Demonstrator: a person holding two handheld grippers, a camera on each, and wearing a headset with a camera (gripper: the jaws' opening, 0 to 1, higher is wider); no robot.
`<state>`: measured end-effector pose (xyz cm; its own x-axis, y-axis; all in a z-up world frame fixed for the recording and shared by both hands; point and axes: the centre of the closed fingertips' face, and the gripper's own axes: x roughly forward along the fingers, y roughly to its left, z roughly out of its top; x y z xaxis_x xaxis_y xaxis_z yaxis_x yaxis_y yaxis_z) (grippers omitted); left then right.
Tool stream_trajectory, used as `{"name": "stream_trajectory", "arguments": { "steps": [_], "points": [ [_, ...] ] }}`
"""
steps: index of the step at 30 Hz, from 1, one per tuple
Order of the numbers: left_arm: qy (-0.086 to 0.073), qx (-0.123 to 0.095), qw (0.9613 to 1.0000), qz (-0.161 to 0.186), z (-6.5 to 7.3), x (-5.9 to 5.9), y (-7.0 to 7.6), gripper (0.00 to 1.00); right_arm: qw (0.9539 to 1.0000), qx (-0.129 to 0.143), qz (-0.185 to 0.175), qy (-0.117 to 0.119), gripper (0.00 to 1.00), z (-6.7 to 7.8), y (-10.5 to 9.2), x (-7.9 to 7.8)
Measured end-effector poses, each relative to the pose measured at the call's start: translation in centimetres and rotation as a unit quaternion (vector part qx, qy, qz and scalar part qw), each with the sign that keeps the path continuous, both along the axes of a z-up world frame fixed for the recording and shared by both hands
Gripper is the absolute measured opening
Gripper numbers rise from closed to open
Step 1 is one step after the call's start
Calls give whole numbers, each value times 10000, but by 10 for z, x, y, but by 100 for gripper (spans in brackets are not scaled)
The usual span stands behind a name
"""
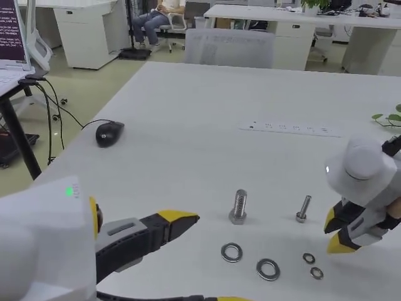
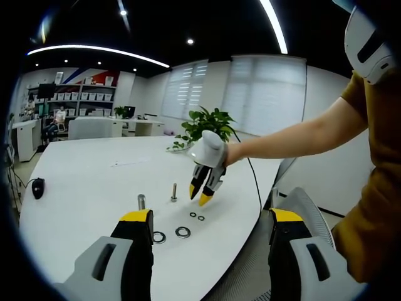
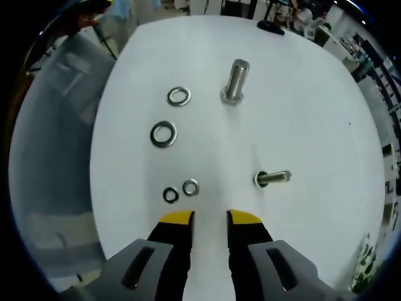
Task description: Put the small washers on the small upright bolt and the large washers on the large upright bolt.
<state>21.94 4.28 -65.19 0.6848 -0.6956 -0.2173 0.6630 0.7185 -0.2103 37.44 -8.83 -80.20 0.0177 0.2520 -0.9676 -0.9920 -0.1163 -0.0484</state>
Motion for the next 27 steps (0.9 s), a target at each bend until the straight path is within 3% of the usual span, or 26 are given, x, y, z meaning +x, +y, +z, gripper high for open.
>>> {"name": "stream_trajectory", "arguments": {
  "steps": [14,16,20,27],
  "points": [
    [2,-17,10000,-26,-1,1,-3,74,9998,75,156,118,23,-8,1,-22],
    [-6,-28,10000,-25,-1,0,-3,74,9994,102,131,290,22,-11,2,-30],
    [2,-25,10000,-23,-2,0,-3,74,9994,65,146,316,22,-16,3,-37],
    [-10,-37,10000,1,-2,-1,-1,74,9993,48,112,349,22,-22,6,-40]
  ]
}}
